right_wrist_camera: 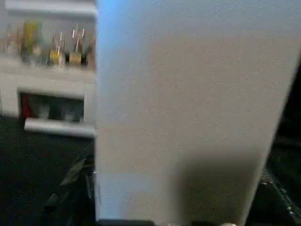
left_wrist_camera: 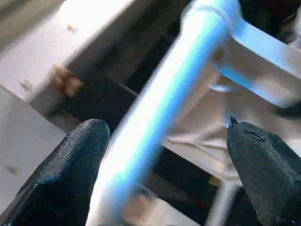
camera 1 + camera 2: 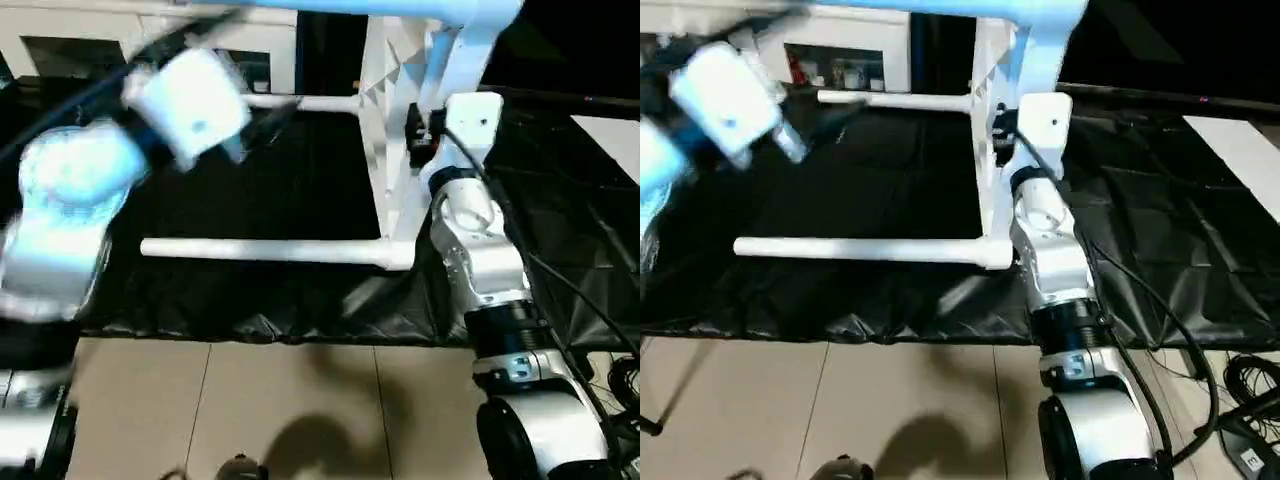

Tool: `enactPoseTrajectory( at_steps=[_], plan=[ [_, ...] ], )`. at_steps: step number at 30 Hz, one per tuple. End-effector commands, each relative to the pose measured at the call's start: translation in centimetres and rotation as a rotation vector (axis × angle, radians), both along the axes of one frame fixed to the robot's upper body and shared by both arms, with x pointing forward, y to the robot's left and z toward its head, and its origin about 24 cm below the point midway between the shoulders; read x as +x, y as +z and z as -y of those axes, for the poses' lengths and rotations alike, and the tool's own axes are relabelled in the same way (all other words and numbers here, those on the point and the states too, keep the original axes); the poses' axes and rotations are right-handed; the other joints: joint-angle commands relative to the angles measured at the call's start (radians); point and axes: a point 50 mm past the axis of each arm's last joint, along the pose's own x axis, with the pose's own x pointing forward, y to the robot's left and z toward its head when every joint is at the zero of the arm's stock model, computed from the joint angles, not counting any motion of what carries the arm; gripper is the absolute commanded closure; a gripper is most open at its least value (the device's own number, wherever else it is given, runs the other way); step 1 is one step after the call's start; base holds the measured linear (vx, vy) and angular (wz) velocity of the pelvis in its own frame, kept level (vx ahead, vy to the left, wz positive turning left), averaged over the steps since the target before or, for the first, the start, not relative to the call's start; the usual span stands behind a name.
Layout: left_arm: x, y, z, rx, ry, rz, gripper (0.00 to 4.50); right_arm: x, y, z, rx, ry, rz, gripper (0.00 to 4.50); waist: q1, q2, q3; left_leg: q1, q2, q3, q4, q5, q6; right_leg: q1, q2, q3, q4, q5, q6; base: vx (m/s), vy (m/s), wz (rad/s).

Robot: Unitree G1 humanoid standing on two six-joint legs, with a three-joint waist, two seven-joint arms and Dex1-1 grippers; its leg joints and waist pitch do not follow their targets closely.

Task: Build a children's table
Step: Flip table

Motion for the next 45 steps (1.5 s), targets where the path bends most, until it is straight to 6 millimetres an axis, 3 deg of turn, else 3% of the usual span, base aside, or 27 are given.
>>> enactPoseTrajectory(
  at_steps=[1, 2, 4, 5, 12, 14, 15, 16, 17, 20, 21, 23, 36, 39, 42, 43, 44, 45],
  plan=[
    [0.5, 0.2, -0.1, 0.038, 0.033, 0.042, 0.00, 0.0, -1.6, 0.5, -0.024, -0.015, -0.056, 1.67, -0.006, 0.016, -0.065, 0.038, 0.023, -0.009, -0.078, -0.259, -0.127, 0.018, -0.049, 0.030, -0.067, -0.046, -0.103, 0.000, 0.000, 0.00],
    [0.8, 0.4, -0.2, 0.062, 0.059, 0.068, 0.00, 0.1, -1.7, 0.6, -0.028, -0.014, -0.055, 1.67, -0.006, 0.023, -0.066, 0.039, 0.023, -0.010, -0.078, -0.255, -0.128, 0.017, -0.050, 0.030, -0.064, -0.046, -0.105, 0.000, 0.000, 0.00],
    [1.1, 0.6, -0.4, 0.077, 0.079, 0.089, 0.00, 0.1, -1.9, 0.7, -0.033, -0.013, -0.057, 1.67, -0.004, 0.023, -0.068, 0.039, 0.024, -0.010, -0.076, -0.242, -0.130, 0.018, -0.050, 0.030, -0.061, -0.026, -0.110, 0.000, 0.000, 0.00],
    [1.6, 0.8, -0.7, 0.090, 0.107, 0.111, 0.00, 0.2, -2.2, 1.0, -0.042, -0.018, -0.068, 1.67, -0.004, 0.029, -0.068, 0.040, 0.024, -0.010, -0.076, -0.242, -0.131, 0.015, -0.049, 0.029, -0.062, -0.022, -0.111, 0.000, 0.000, 0.00],
    [5.3, 0.8, -2.5, 0.143, 0.306, 0.112, 0.00, 0.6, -3.3, 1.2, -0.063, 0.000, -0.096, 1.67, -0.003, 0.032, -0.069, 0.040, 0.023, -0.013, -0.075, -0.261, -0.134, 0.018, -0.049, 0.027, -0.060, 0.010, -0.139, 0.000, 0.000, 0.00],
    [5.5, 0.8, -2.6, 0.145, 0.321, 0.114, 0.00, 0.7, -3.3, 1.2, -0.065, 0.000, -0.096, 1.67, -0.003, 0.031, -0.070, 0.040, 0.024, -0.013, -0.075, -0.260, -0.129, 0.021, -0.053, 0.027, -0.060, 0.006, -0.147, 0.000, 0.000, 0.00],
    [5.7, 0.9, -2.8, 0.141, 0.328, 0.110, 0.00, 0.7, -3.3, 1.1, -0.064, 0.000, -0.094, 1.67, -0.001, 0.037, -0.070, 0.041, 0.025, -0.015, -0.074, -0.259, -0.130, 0.019, -0.054, 0.027, -0.058, 0.010, -0.150, 0.000, 0.000, 0.00],
    [5.8, 0.9, -2.8, 0.139, 0.326, 0.111, 0.18, 0.8, -3.3, 1.1, -0.064, 0.001, -0.091, 1.83, -0.003, 0.034, -0.070, 0.041, 0.025, -0.014, -0.075, -0.256, -0.128, 0.019, -0.052, 0.026, -0.058, 0.019, -0.157, 0.000, 0.000, 0.00],
    [5.9, 0.9, -2.7, 0.128, 0.316, 0.108, 0.28, 0.8, -3.2, 1.1, -0.062, 0.001, -0.087, 1.93, -0.001, 0.042, -0.072, 0.042, 0.025, -0.015, -0.073, -0.251, -0.130, 0.019, -0.052, 0.026, -0.056, 0.031, -0.160, 0.000, 0.000, 0.00],
    [6.0, 1.0, -2.4, 0.103, 0.300, 0.108, 0.38, 1.0, -3.0, 1.3, -0.057, 0.004, -0.075, 2.05, 0.001, 0.039, -0.072, 0.043, 0.026, -0.013, -0.072, -0.246, -0.124, 0.019, -0.051, 0.025, -0.055, 0.062, -0.175, 0.000, 0.000, 0.00],
    [6.0, 0.9, -2.3, 0.101, 0.291, 0.103, 0.48, 1.0, -3.0, 1.3, -0.060, 0.005, -0.073, 2.14, 0.003, 0.046, -0.072, 0.043, 0.026, -0.014, -0.071, -0.245, -0.125, 0.019, -0.052, 0.025, -0.054, 0.064, -0.176, 0.000, 0.000, 0.00],
    [6.1, 0.9, -2.0, 0.088, 0.271, 0.104, 0.74, 1.0, -2.9, 1.3, -0.065, 0.007, -0.067, 2.37, 0.003, 0.040, -0.071, 0.041, 0.026, -0.014, -0.073, -0.254, -0.121, 0.022, -0.053, 0.025, -0.056, 0.056, -0.177, 0.000, 0.000, 0.00],
    [6.0, 0.8, -1.5, 0.010, 0.215, 0.063, 1.73, 1.5, -1.9, 1.1, -0.117, 0.036, -0.018, 2.54, 0.001, 0.040, -0.068, 0.039, 0.027, -0.012, -0.073, -0.247, -0.102, 0.022, -0.054, 0.026, -0.058, 0.027, -0.187, 0.000, 0.000, 0.00],
    [5.7, 1.0, -1.7, -0.071, 0.184, 0.028, 1.88, 1.7, -0.8, 1.6, -0.155, 0.063, 0.019, 2.54, 0.003, 0.039, -0.068, 0.037, 0.026, -0.010, -0.070, -0.232, -0.096, 0.024, -0.054, 0.026, -0.057, 0.037, -0.194, 0.000, 0.000, 0.00],
    [5.5, 1.9, -3.1, -0.245, 0.186, -0.006, 1.94, 2.2, 2.4, 3.3, -0.181, 0.099, 0.095, 2.54, 0.006, 0.035, -0.075, 0.030, 0.023, -0.007, -0.061, -0.155, -0.065, 0.033, -0.054, 0.026, -0.049, 0.107, -0.207, 0.000, 0.000, 0.00],
    [5.5, 2.0, -3.7, -0.279, 0.199, -0.011, 1.94, 2.3, 3.6, 4.0, -0.201, 0.111, 0.122, 2.54, 0.006, 0.040, -0.083, 0.025, 0.019, -0.005, -0.050, -0.070, -0.041, 0.037, -0.049, 0.024, -0.038, 0.204, -0.214, 0.000, 0.000, 0.00],
    [5.5, 2.0, -3.7, -0.279, 0.199, -0.011, 1.96, 2.3, 3.6, 4.0, -0.201, 0.111, 0.122, 2.54, 0.005, 0.037, -0.086, 0.020, 0.015, -0.003, -0.043, -0.029, -0.024, 0.038, -0.043, 0.024, -0.033, 0.257, -0.217, 0.000, 0.000, 0.00],
    [5.5, 2.0, -4.7, -0.349, 0.222, -0.024, 1.96, 2.5, 5.8, 5.2, -0.244, 0.123, 0.164, 2.54, 0.010, 0.034, -0.089, 0.014, 0.010, 0.001, -0.032, 0.034, 0.013, 0.035, -0.038, 0.023, -0.025, 0.340, -0.225, 0.000, 0.000, 0.00]
  ],
)
